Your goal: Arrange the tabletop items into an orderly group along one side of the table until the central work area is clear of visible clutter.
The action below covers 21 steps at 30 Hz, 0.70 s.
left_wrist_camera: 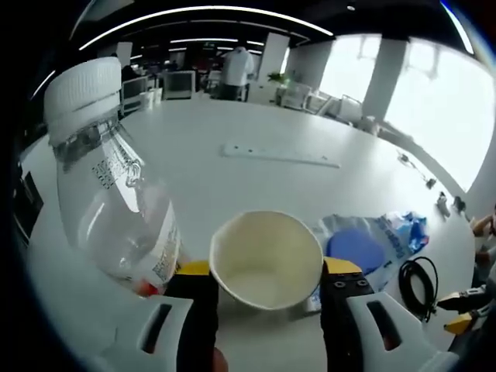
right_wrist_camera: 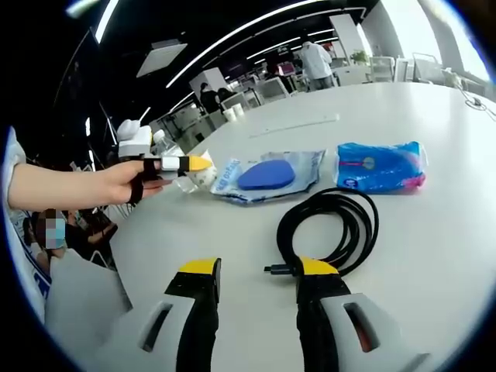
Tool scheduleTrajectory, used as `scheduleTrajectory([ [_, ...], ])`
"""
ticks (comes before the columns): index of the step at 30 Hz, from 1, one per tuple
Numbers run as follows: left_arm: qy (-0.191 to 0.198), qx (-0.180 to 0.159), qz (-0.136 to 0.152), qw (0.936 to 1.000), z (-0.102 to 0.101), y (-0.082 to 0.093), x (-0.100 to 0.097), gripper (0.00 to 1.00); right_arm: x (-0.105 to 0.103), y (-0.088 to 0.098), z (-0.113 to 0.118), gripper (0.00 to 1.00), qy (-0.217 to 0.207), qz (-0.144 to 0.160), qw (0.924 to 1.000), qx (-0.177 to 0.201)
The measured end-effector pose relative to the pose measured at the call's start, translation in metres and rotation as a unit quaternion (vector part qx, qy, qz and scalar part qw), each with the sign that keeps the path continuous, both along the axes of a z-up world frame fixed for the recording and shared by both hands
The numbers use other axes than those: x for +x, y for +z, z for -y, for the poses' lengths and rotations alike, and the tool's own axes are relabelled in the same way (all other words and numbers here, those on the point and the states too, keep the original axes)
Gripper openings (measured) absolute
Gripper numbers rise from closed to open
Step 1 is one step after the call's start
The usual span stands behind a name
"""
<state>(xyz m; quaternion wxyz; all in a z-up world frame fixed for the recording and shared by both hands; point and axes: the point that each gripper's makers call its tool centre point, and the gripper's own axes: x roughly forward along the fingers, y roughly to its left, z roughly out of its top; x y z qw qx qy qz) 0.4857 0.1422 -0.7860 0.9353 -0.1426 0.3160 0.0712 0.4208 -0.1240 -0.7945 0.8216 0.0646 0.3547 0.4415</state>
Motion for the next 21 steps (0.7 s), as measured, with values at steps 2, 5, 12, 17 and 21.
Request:
scheduleTrajectory([
  [2,0.000,-0.001,-0.001,1.0000,0.001,-0.001,-0.001,0.49,0.000,0.000,-0.001,0.35,-0.004,-0.004,1.0000,0.003],
  [5,0.002,-0.009,0.006,0.9999,0.002,0.001,-0.003,0.50,-0.001,0.000,-0.003,0.36,-0.001,-0.002,1.0000,0.002],
  [12,0.000,-0.018,0.020,0.9996,0.005,0.006,-0.003,0.54,0.000,0.001,-0.003,0.36,0.000,-0.002,1.0000,0.002],
  [17,0.000,-0.008,0.037,0.9993,0.006,0.015,-0.004,0.55,0.001,0.002,-0.002,0.36,-0.002,0.000,1.0000,0.003],
  [21,-0.009,-0.004,0.046,0.9989,0.009,0.021,-0.004,0.61,0.004,0.003,0.000,0.36,-0.005,0.002,1.0000,0.005],
])
